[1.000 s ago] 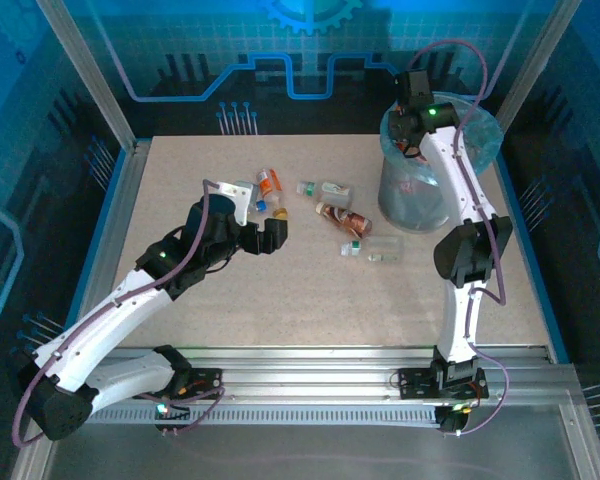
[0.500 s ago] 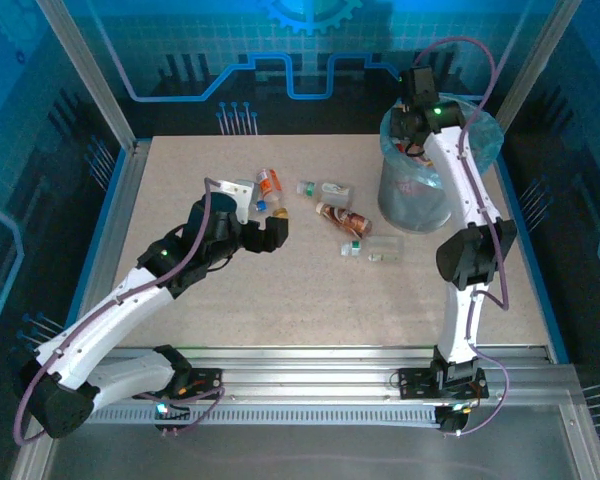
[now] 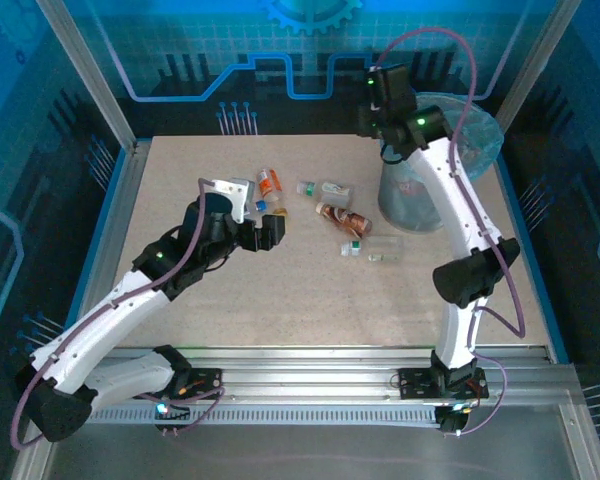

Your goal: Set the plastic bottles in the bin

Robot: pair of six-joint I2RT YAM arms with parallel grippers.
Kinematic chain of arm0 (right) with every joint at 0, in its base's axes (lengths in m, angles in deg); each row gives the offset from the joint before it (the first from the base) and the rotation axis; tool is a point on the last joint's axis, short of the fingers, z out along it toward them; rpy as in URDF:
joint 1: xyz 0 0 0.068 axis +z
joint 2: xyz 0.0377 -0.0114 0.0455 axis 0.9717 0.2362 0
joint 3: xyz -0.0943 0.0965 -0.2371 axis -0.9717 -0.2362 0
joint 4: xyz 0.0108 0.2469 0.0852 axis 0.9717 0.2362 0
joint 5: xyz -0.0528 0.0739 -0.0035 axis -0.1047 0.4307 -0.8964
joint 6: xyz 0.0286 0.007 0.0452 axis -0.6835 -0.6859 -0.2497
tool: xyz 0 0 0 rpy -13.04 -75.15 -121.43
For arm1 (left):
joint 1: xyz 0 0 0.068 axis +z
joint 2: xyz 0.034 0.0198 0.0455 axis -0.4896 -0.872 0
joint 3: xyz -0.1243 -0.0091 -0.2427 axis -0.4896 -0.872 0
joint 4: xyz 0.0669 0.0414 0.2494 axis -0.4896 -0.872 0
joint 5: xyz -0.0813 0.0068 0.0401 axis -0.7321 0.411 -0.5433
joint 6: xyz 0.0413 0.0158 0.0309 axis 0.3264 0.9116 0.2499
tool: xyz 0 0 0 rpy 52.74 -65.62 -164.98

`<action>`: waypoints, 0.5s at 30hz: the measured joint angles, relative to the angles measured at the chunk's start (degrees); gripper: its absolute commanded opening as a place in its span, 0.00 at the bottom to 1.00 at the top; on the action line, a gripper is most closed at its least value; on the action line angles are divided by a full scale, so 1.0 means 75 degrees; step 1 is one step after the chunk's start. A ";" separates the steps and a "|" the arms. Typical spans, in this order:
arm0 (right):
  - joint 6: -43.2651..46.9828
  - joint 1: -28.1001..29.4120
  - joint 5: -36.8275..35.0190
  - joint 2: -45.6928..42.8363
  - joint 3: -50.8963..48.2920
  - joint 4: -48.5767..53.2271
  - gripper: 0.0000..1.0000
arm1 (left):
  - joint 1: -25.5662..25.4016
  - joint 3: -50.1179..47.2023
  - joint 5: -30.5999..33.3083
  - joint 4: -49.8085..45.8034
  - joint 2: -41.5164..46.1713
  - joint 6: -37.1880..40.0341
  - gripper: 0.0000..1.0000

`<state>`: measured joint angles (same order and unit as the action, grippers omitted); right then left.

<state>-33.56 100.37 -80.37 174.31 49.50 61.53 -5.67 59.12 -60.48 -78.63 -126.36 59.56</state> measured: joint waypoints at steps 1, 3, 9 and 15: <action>0.0041 0.0195 0.0087 0.0000 -0.0003 -0.0015 0.55 | 0.0000 0.0000 0.0035 0.0000 0.0035 0.0000 0.96; 0.0122 0.0571 0.0251 0.0000 -0.0003 -0.0064 0.55 | 0.0000 0.0000 0.0090 0.0000 0.0064 -0.0003 0.96; 0.0233 0.1361 0.0784 0.0265 0.0000 -0.0259 0.57 | 0.0038 -0.0003 0.0265 -0.0119 0.0137 -0.0029 0.97; 0.0128 0.1524 0.1346 0.1300 0.0020 -0.0388 0.63 | 0.0111 -0.0224 0.0638 -0.0216 0.0574 -0.0169 0.98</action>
<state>-32.60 111.80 -70.28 184.05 49.65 58.62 -4.84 57.44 -55.69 -80.25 -122.05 58.29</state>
